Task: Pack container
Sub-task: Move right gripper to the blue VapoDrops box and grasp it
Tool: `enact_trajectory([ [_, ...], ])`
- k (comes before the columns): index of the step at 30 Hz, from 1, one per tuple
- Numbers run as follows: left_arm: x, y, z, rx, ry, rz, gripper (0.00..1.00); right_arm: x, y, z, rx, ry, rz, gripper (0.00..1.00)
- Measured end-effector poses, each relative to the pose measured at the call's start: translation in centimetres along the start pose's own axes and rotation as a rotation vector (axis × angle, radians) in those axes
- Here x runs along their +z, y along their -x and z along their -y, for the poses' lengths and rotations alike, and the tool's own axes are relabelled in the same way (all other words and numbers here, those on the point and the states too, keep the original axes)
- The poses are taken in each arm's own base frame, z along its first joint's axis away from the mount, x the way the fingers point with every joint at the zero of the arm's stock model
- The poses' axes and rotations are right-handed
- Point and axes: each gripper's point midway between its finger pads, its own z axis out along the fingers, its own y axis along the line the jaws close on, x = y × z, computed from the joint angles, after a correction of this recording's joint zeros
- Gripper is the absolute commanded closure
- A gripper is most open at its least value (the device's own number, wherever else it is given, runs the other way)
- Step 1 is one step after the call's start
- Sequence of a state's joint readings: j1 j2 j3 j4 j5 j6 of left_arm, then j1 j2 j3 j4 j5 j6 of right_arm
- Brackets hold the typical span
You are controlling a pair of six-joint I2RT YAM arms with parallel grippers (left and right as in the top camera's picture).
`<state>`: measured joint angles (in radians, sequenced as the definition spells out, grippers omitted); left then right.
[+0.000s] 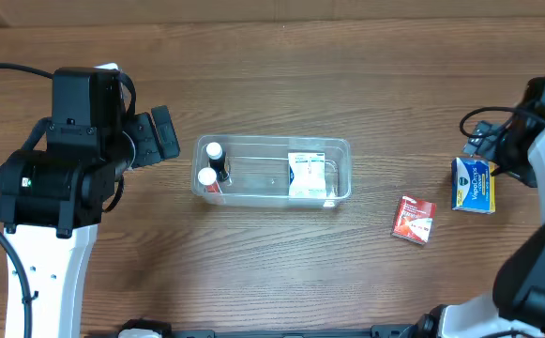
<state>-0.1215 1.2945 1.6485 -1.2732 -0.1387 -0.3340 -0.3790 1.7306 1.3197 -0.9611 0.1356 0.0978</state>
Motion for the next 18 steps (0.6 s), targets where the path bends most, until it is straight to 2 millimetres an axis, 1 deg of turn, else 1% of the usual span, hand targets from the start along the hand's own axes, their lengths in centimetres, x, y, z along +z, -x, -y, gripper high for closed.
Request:
enact_trajectory([
  [3, 0.0, 0.0, 0.0, 0.0, 0.0, 0.0, 0.0, 2.3, -0.8, -0.2, -0.096, -0.007, -0.065, 0.0],
  [5, 0.0, 0.0, 0.0, 0.0, 0.0, 0.0, 0.0, 3.1, -1.2, -0.2, -0.139, -0.008, -0.091, 0.0],
  [12, 0.0, 0.0, 0.0, 0.0, 0.0, 0.0, 0.0, 4.4, -1.9, -0.2, -0.277, -0.003, -0.115, 0.0],
  [13, 0.0, 0.0, 0.0, 0.0, 0.0, 0.0, 0.0, 5.0, -2.6, -0.1, -0.292, -0.003, -0.127, 0.0],
  [18, 0.0, 0.0, 0.0, 0.0, 0.0, 0.0, 0.0, 7.0, -4.7, 0.0, -0.332, 0.0, -0.157, 0.0],
])
